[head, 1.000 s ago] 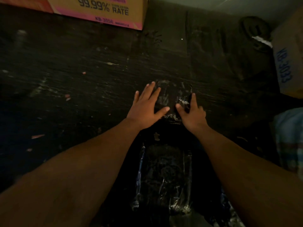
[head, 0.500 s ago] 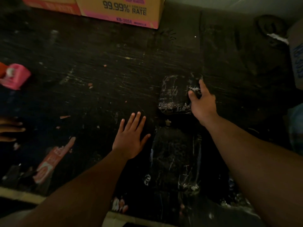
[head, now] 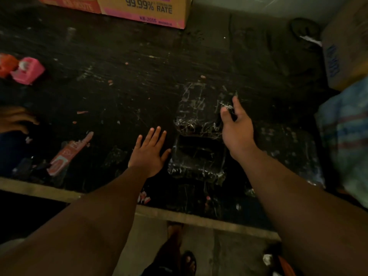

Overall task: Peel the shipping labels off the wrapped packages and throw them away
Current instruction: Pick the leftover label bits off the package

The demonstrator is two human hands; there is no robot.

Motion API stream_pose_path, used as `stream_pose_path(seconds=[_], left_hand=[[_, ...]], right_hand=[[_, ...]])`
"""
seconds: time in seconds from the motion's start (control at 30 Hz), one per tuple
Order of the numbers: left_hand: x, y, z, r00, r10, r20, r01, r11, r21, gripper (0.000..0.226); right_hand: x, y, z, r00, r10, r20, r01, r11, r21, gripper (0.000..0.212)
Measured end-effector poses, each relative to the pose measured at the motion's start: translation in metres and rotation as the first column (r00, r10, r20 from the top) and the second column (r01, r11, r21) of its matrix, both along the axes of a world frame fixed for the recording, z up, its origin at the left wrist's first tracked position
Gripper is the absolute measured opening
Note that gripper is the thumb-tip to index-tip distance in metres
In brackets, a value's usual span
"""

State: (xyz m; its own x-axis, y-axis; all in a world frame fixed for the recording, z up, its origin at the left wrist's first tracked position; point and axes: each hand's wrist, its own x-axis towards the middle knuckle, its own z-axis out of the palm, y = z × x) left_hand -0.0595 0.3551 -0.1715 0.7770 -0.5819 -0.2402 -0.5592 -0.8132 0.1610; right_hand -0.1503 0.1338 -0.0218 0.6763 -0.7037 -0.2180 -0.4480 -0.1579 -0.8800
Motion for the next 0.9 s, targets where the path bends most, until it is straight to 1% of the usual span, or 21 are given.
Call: stream_pose_path(seconds=[0.13, 0.27, 0.4, 0.53, 0.63, 0.7, 0.8, 0.87, 0.9], left_hand=[[-0.012, 0.007, -0.003, 1.0, 0.031, 0.001, -0.031, 0.999, -0.017, 0.071], [-0.016, 0.006, -0.002, 0.999, 0.046, -0.001, -0.046, 0.999, -0.009, 0.072], [-0.017, 0.003, 0.001, 0.999, 0.044, -0.011, -0.043, 0.998, 0.044, 0.07], [-0.016, 0.002, 0.002, 0.999, 0.039, -0.028, -0.037, 0.998, 0.051, 0.071], [-0.015, 0.002, 0.007, 0.996, 0.055, -0.071, -0.051, 0.997, 0.056, 0.073], [-0.016, -0.001, 0.015, 0.994, 0.051, -0.093, -0.043, 0.996, 0.081, 0.073], [-0.002, -0.007, 0.029, 0.971, 0.08, -0.227, -0.058, 0.993, 0.102, 0.073], [0.012, -0.011, 0.045, 0.948, 0.085, -0.305, -0.041, 0.988, 0.147, 0.068], [0.019, -0.011, 0.054, 0.953, 0.056, -0.299, -0.006, 0.986, 0.166, 0.064]], right_hand=[[-0.04, 0.024, -0.003, 0.999, 0.032, 0.015, -0.031, 0.999, -0.044, 0.058], [-0.064, 0.034, -0.019, 0.999, 0.039, -0.014, -0.04, 0.998, -0.051, 0.059], [-0.074, 0.033, -0.046, 0.988, 0.128, -0.089, -0.134, 0.988, -0.07, 0.064], [-0.071, 0.031, -0.05, 0.965, 0.15, -0.216, -0.184, 0.972, -0.149, 0.066], [-0.069, 0.027, -0.044, 0.954, 0.169, -0.247, -0.205, 0.97, -0.128, 0.068], [-0.068, 0.026, -0.038, 0.936, 0.185, -0.298, -0.234, 0.962, -0.139, 0.069], [-0.066, 0.025, -0.028, 0.906, 0.195, -0.375, -0.273, 0.948, -0.166, 0.069], [-0.062, 0.02, -0.018, 0.865, 0.205, -0.459, -0.318, 0.93, -0.185, 0.072], [-0.061, 0.019, -0.009, 0.852, 0.204, -0.483, -0.34, 0.917, -0.211, 0.073]])
